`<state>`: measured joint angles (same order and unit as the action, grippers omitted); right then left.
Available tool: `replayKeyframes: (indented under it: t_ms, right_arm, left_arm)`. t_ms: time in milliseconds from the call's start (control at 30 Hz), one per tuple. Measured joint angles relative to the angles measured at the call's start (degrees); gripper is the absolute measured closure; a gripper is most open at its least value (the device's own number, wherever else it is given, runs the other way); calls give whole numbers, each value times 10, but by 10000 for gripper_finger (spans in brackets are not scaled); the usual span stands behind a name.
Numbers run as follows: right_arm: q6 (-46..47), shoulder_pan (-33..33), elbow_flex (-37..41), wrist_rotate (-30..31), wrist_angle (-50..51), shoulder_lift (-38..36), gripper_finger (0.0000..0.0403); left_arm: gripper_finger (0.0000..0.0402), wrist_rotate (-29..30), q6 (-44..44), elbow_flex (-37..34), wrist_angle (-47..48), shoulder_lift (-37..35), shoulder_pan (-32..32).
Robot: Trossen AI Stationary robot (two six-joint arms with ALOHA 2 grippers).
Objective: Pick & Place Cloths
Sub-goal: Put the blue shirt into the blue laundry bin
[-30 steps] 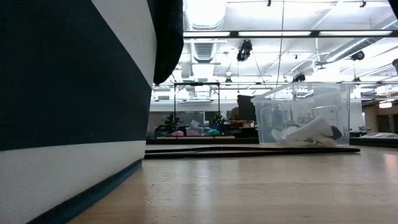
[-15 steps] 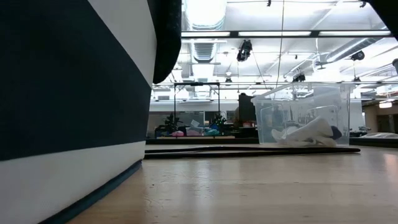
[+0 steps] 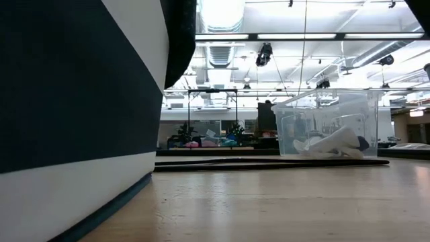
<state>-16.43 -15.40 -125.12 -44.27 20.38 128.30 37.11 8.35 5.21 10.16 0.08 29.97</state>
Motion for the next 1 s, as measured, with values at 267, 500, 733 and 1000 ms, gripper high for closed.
replayKeyframes:
  t_ms: [267,500,733,1000]
  right_arm:
    - [-33,9,0,32,55,-43,394]
    - [-16,10,1,-8,65,-68,394]
    - [-5,29,1,37,118,-116,394]
    - [12,40,6,66,137,-165,394]
  left_arm:
    - [225,0,5,-4,12,0,-4]
    - [225,-1,2,-11,-17,0,-5]
    - [225,3,-61,-15,-41,1,-5]
    - [225,4,-65,-15,-39,2,-5]
